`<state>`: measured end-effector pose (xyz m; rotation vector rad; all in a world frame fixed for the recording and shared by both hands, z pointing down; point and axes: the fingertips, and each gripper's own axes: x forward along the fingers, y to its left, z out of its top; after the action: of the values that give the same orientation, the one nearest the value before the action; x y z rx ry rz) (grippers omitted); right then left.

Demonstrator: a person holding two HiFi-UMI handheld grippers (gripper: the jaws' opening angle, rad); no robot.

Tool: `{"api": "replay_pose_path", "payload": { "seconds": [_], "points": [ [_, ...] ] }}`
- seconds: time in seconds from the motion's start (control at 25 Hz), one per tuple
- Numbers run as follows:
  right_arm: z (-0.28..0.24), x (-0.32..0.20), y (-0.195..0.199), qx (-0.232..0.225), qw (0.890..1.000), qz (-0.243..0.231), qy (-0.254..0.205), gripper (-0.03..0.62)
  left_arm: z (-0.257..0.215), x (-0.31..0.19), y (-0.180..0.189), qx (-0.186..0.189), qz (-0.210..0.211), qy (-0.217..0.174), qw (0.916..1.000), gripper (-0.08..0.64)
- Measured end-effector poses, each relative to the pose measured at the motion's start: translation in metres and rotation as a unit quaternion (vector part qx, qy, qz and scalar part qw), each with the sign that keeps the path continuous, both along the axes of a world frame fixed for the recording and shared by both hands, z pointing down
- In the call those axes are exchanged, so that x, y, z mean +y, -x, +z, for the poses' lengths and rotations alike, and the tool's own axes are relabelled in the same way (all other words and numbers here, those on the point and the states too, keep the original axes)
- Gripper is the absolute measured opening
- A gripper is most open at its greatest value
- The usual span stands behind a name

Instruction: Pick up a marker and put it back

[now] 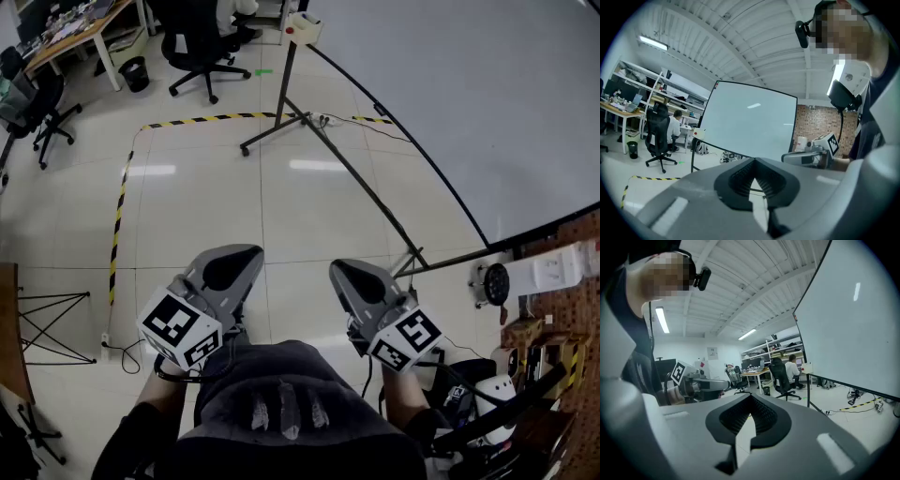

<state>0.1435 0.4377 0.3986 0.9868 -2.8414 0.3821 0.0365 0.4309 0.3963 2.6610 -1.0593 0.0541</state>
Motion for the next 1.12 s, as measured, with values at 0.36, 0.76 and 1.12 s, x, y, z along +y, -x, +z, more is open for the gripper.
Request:
{"api": "replay_pose_path", "payload": {
  "seconds": [0.36,0.76,1.12],
  "points": [
    [-0.006,-0.098,0.098,-0.005,1.0,0.013,-0.008,0.002,-0.014,-0.101,0.089,-0.007,0.031,-0.017,0.9993,0.006],
    [0.004,-0.212,0.111,-0.009,0.999,0.033,0.016,0.002,-0.011,-0.217,0.111,-0.013,0.036,-0.006,0.9993,0.006],
    [0.004,-0.335,0.11,-0.029,0.999,-0.021,0.007,0.002,-0.021,-0.334,0.098,-0.019,-0.001,-0.028,0.9994,0.006]
  ]
}}
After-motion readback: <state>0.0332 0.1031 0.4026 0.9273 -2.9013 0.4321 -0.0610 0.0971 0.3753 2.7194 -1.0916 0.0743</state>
